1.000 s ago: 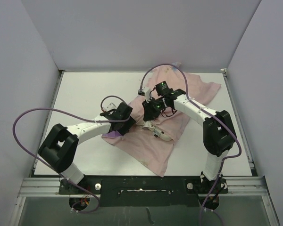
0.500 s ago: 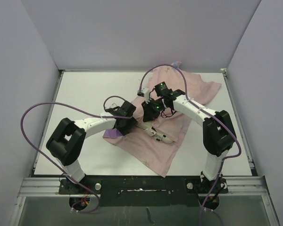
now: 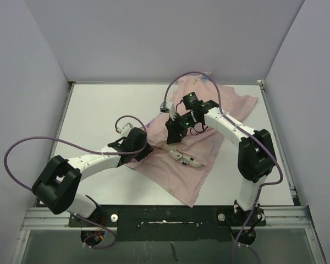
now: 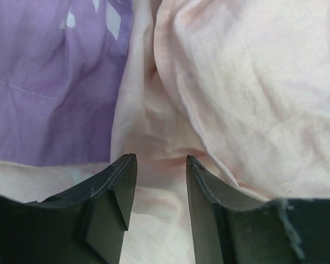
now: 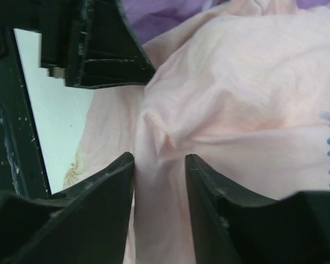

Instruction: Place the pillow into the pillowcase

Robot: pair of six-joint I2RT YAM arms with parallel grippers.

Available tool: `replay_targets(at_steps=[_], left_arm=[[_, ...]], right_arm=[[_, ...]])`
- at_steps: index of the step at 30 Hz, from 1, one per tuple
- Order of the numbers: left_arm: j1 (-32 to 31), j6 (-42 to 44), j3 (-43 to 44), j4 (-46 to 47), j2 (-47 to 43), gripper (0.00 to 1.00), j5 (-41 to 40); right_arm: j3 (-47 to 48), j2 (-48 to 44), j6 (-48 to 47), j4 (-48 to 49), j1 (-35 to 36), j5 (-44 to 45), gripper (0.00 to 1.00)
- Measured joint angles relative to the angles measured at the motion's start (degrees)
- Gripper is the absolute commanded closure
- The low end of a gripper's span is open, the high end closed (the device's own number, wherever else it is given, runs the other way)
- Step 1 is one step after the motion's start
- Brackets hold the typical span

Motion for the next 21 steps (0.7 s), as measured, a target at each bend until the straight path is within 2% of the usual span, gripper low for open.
replay_targets(at_steps=[6,13,14,21], left_arm=[[0.26,0.35,1.64,0.42,3.93,0.53,3.41],[0.87,-0.63,5.81,-3.23,10.05,0.56,5.40],[1.05,-1.01,6.16,-3.72,10.60,0.58,5.57],[2.08,-2.84,6.45,-4.26,12.07,1.00,7.43]], right_arm=[[4.35,-0.66,-9.09,-7.04,0.35,-5.31,0.45],[4.17,-4.72,-17.27,-12.79,4.79,-8.83,0.45],[3.10,-5.49,-17.40,-12.68,5.66,-8.20,0.43],[-6.14,-7.15,-15.93,-8.68,7.54,3.65,0.29]])
